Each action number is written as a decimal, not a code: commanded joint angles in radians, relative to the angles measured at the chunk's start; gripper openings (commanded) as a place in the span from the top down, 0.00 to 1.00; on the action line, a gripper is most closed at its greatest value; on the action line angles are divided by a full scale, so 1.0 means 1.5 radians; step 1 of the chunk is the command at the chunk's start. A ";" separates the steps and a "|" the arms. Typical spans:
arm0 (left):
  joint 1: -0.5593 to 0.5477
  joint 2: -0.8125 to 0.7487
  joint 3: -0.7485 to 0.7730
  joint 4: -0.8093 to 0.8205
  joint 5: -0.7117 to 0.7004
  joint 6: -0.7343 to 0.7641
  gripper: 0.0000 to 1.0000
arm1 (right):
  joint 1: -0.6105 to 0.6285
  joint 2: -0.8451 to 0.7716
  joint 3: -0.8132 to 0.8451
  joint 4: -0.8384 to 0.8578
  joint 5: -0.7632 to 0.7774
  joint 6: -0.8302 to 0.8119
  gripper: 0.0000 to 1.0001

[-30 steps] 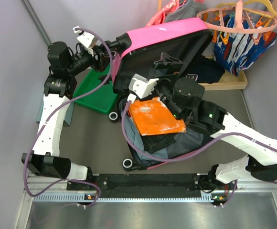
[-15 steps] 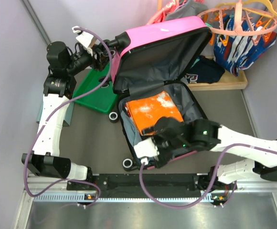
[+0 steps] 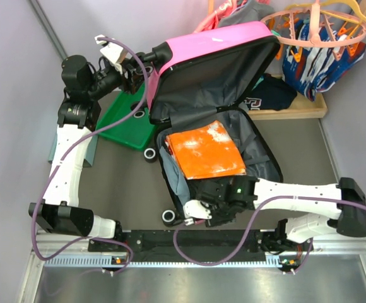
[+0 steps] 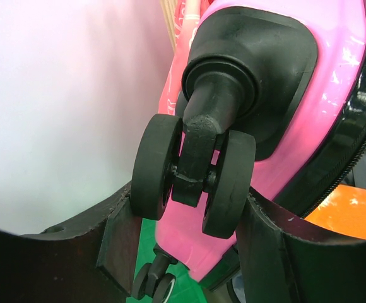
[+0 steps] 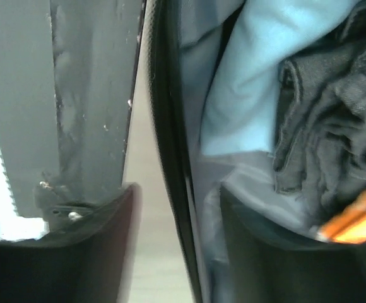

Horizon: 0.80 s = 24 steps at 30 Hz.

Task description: Open, take out, and arrange the luggage

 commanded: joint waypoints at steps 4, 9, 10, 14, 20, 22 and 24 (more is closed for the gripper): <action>-0.005 0.001 -0.027 0.024 0.007 -0.025 1.00 | 0.057 0.081 0.022 0.048 -0.085 0.146 0.77; -0.005 -0.010 -0.043 0.023 0.019 -0.022 1.00 | 0.145 0.136 0.076 0.047 -0.159 0.194 0.97; -0.005 -0.013 -0.044 0.025 0.021 -0.021 1.00 | 0.156 0.158 0.081 0.053 -0.174 0.197 1.00; -0.005 -0.021 -0.055 0.020 0.032 -0.015 1.00 | 0.199 0.201 0.114 0.088 -0.204 0.210 1.00; -0.005 -0.013 -0.076 0.060 0.034 -0.029 1.00 | 0.199 0.225 0.135 0.116 -0.142 0.235 1.00; -0.005 0.003 -0.078 0.095 0.031 -0.051 1.00 | 0.189 0.228 0.135 0.118 -0.124 0.265 1.00; -0.006 0.031 -0.070 0.114 0.028 -0.069 1.00 | 0.178 0.229 0.135 0.128 -0.070 0.298 1.00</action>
